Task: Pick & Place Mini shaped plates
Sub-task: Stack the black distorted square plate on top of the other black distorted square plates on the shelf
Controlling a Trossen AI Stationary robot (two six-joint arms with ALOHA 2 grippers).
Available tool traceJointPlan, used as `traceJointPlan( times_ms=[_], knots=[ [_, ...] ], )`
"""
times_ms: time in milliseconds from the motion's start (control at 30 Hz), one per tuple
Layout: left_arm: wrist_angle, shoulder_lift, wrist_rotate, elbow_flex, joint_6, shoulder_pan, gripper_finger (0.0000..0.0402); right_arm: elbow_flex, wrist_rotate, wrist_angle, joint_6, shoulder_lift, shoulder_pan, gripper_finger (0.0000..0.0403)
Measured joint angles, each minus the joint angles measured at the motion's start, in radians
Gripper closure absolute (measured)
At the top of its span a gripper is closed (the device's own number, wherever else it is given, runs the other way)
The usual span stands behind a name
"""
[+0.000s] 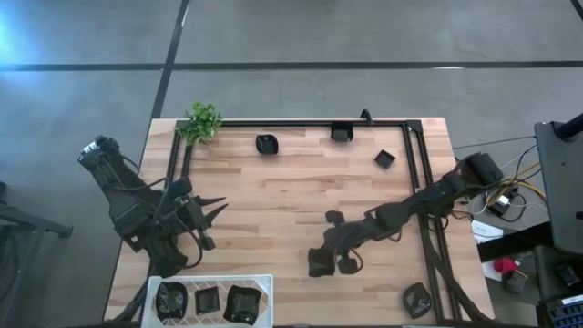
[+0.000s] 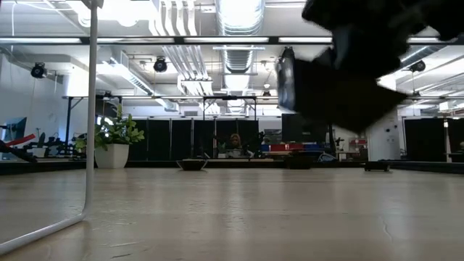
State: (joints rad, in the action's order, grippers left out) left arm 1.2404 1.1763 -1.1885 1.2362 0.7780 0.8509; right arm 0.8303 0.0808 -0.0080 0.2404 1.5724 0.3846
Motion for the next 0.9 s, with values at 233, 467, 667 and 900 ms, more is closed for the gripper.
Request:
traceJointPlan(
  times_ms=[233, 467, 667, 900],
  knots=[
    [-0.010, 0.002, -0.063, 0.000, -0.016, 0.000, 0.0333, 0.001, 0.176, 0.000, -0.090, -0.121, -0.043, 0.0394],
    [-0.013, 0.003, -0.072, 0.000, -0.020, 0.000, 0.0310, 0.055, 0.313, 0.013, -0.188, -0.145, -0.121, 0.0394],
    [-0.015, 0.003, -0.118, 0.000, -0.045, 0.001, 0.0279, 0.154, 0.317, 0.070, -0.283, -0.105, -0.206, 0.0394],
    [-0.026, 0.009, -0.165, 0.000, -0.052, -0.007, 0.0278, 0.323, 0.374, 0.122, -0.389, 0.005, -0.300, 0.0394]
  ],
)
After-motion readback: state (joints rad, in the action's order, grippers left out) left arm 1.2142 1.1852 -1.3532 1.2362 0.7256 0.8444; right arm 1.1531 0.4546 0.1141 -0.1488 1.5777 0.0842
